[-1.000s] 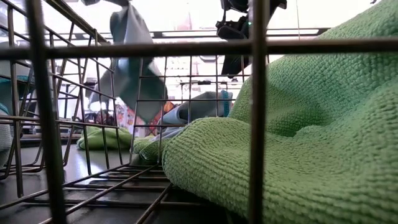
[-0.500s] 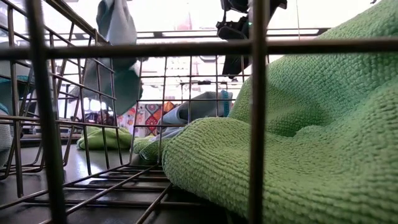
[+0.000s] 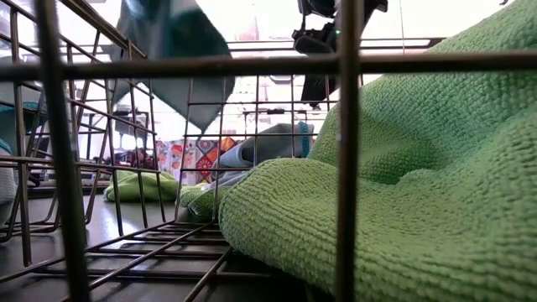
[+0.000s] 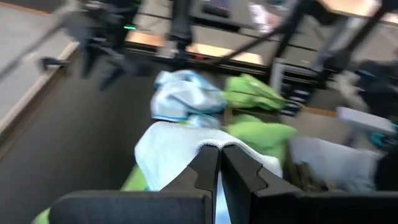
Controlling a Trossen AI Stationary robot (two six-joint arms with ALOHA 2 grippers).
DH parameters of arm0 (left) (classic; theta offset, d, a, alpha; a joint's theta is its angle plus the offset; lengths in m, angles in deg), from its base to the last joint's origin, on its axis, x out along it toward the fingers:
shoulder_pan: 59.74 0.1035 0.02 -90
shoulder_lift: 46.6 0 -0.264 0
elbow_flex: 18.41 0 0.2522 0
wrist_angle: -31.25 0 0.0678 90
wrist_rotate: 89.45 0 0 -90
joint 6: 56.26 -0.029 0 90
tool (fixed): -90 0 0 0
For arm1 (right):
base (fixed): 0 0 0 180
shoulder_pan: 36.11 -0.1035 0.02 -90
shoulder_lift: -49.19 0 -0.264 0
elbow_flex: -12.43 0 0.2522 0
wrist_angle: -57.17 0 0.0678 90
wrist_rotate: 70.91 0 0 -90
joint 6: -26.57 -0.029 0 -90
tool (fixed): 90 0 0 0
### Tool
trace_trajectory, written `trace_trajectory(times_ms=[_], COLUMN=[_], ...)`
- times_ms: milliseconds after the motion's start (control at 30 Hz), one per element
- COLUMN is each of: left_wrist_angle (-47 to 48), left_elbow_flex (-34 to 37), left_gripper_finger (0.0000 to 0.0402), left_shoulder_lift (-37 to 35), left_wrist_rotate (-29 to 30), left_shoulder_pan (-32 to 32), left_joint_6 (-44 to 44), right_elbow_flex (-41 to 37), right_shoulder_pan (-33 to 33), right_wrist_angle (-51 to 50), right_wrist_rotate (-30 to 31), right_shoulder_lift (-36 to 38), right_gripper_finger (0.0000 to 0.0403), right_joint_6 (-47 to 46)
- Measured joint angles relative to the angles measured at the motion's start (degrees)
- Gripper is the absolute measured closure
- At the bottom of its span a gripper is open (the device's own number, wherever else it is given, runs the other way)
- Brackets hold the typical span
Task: Sort microfiber towel by color & place in baskets
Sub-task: Put the top blue towel into the left wire basket
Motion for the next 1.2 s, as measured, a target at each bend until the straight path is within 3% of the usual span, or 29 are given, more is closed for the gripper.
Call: trace_trajectory(times_ms=[333,700,1200], left_wrist_angle=[-3.01,0.96,0.76], left_elbow_flex=[0.00,0.02,0.02], left_gripper_finger=[0.0401,0.0401,0.0401], left_shoulder_lift=[0.39,3.38,6.69], left_wrist_rotate=[0.09,-0.04,2.52], left_shoulder_pan=[-18.18,-32.74,-35.34], left_joint_6=[3.90,5.37,7.14], right_elbow_flex=[0.00,0.00,0.00], right_shoulder_pan=[0.00,0.00,0.00], right_wrist_angle=[-0.64,-0.64,-0.60], right_wrist_rotate=[0.00,0.00,0.00], right_shoulder_lift=[0.00,0.00,0.00], right_gripper_finger=[0.0197,0.0197,0.0197], right_joint_6=[0.02,0.02,-0.85])
